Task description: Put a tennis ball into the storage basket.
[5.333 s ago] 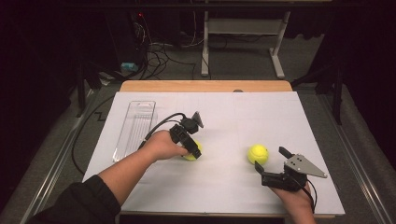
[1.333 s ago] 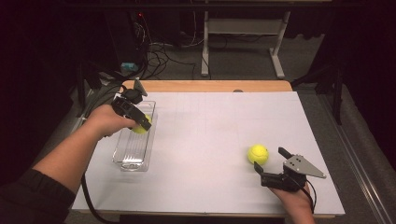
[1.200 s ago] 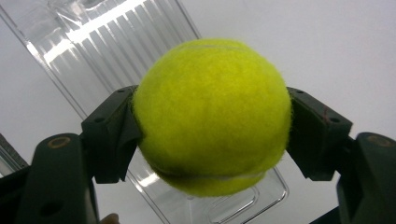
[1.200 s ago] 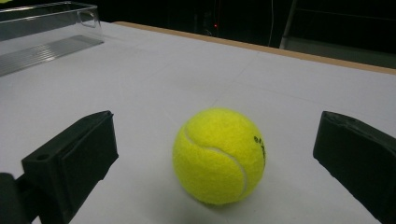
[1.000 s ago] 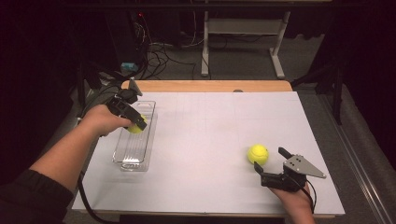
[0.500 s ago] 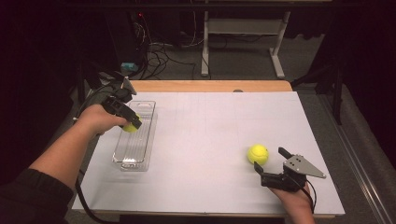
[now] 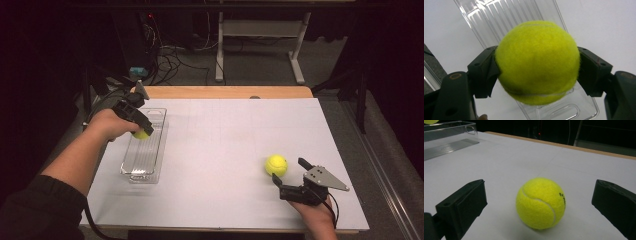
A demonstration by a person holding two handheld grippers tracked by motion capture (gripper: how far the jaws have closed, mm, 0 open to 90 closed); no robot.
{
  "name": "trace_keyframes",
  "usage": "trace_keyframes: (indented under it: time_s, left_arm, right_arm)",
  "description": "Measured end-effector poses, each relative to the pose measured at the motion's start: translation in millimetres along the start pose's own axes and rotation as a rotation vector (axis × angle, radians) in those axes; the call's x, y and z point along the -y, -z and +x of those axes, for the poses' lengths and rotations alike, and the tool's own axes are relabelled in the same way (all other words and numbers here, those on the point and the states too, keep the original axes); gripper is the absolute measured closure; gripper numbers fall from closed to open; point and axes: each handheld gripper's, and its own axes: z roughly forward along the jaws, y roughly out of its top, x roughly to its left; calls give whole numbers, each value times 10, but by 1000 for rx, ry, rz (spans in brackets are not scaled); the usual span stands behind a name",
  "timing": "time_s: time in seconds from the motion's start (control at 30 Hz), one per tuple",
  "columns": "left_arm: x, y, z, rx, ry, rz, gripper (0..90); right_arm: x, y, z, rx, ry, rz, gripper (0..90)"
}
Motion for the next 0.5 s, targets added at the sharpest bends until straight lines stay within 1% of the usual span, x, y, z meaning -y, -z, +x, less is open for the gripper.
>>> trace_keyframes:
  time_s: [0.1,0.27,0.5]
  left_arm:
    - [-30,-11,12,-8,7,10,269]
    - [-54,-27,47,-15,25,4,269]
    - [-71,-84,69,-27,24,18,268]
  right_arm:
    - [3,-2,-2,0,-3,1,0]
    - [2,1,-2,-1,-1,0,0]
    - [4,-3,2,0,-3,3,0]
